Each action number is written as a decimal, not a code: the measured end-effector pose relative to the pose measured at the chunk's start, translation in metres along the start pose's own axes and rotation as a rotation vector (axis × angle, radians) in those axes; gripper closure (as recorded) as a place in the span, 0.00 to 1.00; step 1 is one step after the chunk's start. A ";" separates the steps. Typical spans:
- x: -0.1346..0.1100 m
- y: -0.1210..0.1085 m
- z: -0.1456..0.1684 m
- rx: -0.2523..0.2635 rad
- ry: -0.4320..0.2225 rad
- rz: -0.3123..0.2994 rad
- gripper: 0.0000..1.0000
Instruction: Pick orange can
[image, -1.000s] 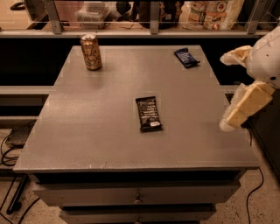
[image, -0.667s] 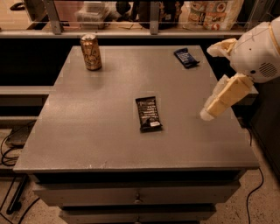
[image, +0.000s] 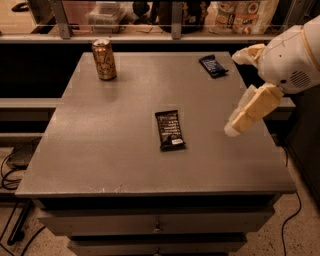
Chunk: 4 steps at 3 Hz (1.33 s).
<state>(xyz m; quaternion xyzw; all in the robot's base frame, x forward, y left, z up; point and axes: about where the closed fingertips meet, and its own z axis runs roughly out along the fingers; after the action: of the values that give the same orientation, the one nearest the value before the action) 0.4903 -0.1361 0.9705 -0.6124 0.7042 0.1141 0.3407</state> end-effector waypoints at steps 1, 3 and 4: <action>-0.013 -0.011 0.018 0.015 -0.058 0.010 0.00; -0.054 -0.037 0.082 0.024 -0.159 0.042 0.00; -0.073 -0.047 0.108 0.017 -0.179 0.053 0.00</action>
Offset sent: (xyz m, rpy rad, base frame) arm 0.0606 0.0729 -0.0170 0.1870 -0.0304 0.0023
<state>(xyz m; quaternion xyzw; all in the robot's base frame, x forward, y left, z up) 0.5728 -0.0271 0.9475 -0.5781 0.6878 0.1715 0.4042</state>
